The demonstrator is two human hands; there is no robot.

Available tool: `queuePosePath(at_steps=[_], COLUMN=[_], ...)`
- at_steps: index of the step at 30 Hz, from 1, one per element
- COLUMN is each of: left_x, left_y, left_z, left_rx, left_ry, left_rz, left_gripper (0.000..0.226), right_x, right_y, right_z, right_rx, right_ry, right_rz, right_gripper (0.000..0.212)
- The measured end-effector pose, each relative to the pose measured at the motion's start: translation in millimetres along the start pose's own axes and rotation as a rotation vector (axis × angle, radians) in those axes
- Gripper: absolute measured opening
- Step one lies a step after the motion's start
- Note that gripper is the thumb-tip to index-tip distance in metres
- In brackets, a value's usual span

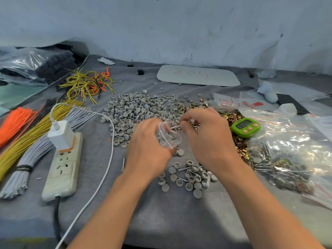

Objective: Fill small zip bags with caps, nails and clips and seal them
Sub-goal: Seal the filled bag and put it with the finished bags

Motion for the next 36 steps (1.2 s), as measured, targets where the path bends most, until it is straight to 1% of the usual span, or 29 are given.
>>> queuePosePath(at_steps=[2, 4, 6, 8, 10, 11, 12, 13, 14, 15, 17, 19, 21, 23, 25, 29, 32, 34, 36], left_x=[-2.8, -3.8, -2.6, 0.6, 2.6, 1.0, -3.0, -8.4, -13.9, -18.9, -25.5, -29.4, -31.3, -31.0, -30.5, -35.0, -36.8, -36.2, -33.1], left_y=[0.8, 2.0, 2.6, 5.0, 7.2, 7.2, 6.7, 4.9, 3.0, 0.8, -2.1, -1.3, 1.2, 2.9, 3.8, 0.6, -2.9, -5.5, -8.3], left_z=[-1.3, -0.9, 0.3, 1.0, 0.5, 0.6, 1.5, 2.5, 3.9, 4.9, 6.4, 6.3, 6.2, 5.3, 4.3, 3.9, 4.2, 4.3, 4.8], left_rx=[-0.002, -0.003, -0.004, -0.020, -0.037, -0.036, -0.026, -0.010, 0.006, 0.021, 0.042, 0.060, 0.078, 0.072, 0.063, 0.071, 0.059, 0.053, 0.056], left_ry=[-0.005, -0.005, 0.003, 0.023, 0.024, 0.002, -0.037, -0.087, -0.141, -0.196, -0.311, -0.413, -0.464, -0.475, -0.472, -0.469, -0.454, -0.438, -0.398], left_rz=[0.031, 0.049, 0.062, 0.034, -0.029, -0.062, -0.092, -0.118, -0.148, -0.191, -0.292, -0.408, -0.485, -0.503, -0.494, -0.438, -0.414, -0.387, -0.318], left_gripper=[0.040, 0.036, 0.036, 0.036, 0.037, 0.037, 0.034, 0.031, 0.030, 0.029, 0.031, 0.033, 0.033, 0.033, 0.036, 0.041, 0.042, 0.042, 0.038], right_x=[-2.7, -2.9, -5.5, -5.9, 3.1, 11.1, 20.9, 32.2, 43.6, 53.2, 64.6, 67.6, 63.0, 59.7, 62.7, 63.5, 59.5, 57.1, 55.6], right_y=[-7.8, -11.5, -6.2, 9.2, 22.3, 22.8, 18.9, 13.1, 9.4, 10.8, 29.1, 51.8, 66.8, 76.2, 79.1, 79.1, 73.4, 61.8, 45.2], right_z=[1.0, -0.2, 0.3, 0.1, 0.0, 1.7, 4.5, 7.5, 9.5, 10.1, 5.3, -3.3, -9.3, -14.5, -15.3, -13.3, -13.7, -11.3, -5.6], right_rx=[0.070, 0.083, 0.036, -0.079, -0.182, -0.177, -0.124, -0.054, -0.013, -0.027, -0.176, -0.315, -0.394, -0.459, -0.496, -0.506, -0.498, -0.463, -0.372], right_ry=[-0.033, -0.067, -0.108, -0.108, 0.013, 0.093, 0.160, 0.212, 0.250, 0.277, 0.299, 0.283, 0.250, 0.210, 0.183, 0.160, 0.140, 0.104, 0.098], right_rz=[0.012, 0.026, 0.023, 0.055, 0.189, 0.269, 0.323, 0.324, 0.269, 0.190, 0.028, -0.078, -0.102, -0.131, -0.212, -0.281, -0.344, -0.428, -0.440], right_gripper=[0.009, 0.008, 0.008, 0.008, 0.013, 0.015, 0.016, 0.016, 0.015, 0.016, 0.022, 0.028, 0.027, 0.028, 0.033, 0.017, 0.016, 0.017, 0.014])
Point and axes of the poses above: each hand's wrist, its own z-axis towards the middle knuckle, its own y-axis out of the palm, x = y × z, the point moved 8 cm from there along z, towards the middle knuckle, and after that the axes turned 10 degrees about x, right-handed, at the moved point
